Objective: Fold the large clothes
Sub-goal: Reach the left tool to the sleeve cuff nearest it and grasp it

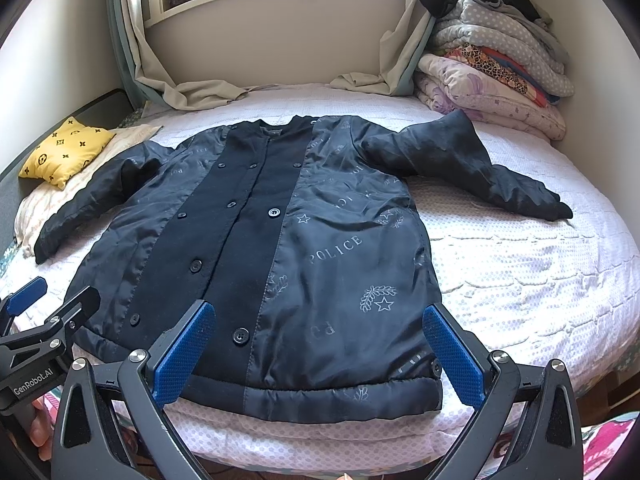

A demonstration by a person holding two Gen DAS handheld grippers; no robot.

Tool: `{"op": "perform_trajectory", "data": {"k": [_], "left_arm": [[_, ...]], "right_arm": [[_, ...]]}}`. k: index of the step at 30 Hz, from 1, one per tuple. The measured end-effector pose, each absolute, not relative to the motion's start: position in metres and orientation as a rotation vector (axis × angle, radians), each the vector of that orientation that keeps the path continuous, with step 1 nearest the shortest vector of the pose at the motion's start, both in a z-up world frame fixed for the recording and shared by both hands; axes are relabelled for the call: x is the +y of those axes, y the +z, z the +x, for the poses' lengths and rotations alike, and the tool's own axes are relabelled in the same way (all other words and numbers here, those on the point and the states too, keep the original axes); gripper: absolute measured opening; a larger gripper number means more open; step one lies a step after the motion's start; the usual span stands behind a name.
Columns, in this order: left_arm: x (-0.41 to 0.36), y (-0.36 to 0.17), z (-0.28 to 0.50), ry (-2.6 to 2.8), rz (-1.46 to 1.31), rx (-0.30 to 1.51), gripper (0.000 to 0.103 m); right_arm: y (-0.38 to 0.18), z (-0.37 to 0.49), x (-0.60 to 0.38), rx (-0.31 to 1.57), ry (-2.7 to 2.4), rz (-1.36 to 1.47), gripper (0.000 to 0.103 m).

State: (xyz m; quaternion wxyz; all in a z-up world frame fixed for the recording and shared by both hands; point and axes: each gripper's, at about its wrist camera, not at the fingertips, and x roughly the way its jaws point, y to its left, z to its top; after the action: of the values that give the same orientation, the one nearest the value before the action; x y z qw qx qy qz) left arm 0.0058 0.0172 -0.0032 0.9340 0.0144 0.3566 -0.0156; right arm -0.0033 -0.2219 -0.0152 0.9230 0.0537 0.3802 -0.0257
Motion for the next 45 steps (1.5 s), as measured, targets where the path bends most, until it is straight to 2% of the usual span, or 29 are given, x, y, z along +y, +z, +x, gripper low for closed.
{"op": "perform_trajectory", "data": {"k": [8,16,22,29,36,45], "left_arm": [[0.037,0.002,0.02,-0.006,-0.018,0.763,0.103],[0.092,0.017,0.062,0.09,-0.131,0.796,0.103],[0.142,0.02,0.107,0.139,-0.224,0.847,0.103],[0.228,-0.006,0.139,0.166,-0.617,0.918,0.103],[0.316,-0.044,0.149,0.23,-1.133,0.838,0.101],[0.374,-0.072,0.16,0.377,-1.34,0.752,0.091]], "right_arm": [[-0.016,-0.003,-0.229,0.788,-0.05,0.113,0.103],[-0.015,0.011,-0.224,0.783,-0.057,0.033,0.103],[0.006,0.047,-0.216,0.777,0.006,-0.035,0.103],[0.027,0.111,-0.21,0.717,0.038,-0.156,0.103],[0.009,0.14,-0.221,0.765,0.101,-0.101,0.103],[-0.004,0.151,-0.213,0.799,0.144,-0.1,0.103]]}}
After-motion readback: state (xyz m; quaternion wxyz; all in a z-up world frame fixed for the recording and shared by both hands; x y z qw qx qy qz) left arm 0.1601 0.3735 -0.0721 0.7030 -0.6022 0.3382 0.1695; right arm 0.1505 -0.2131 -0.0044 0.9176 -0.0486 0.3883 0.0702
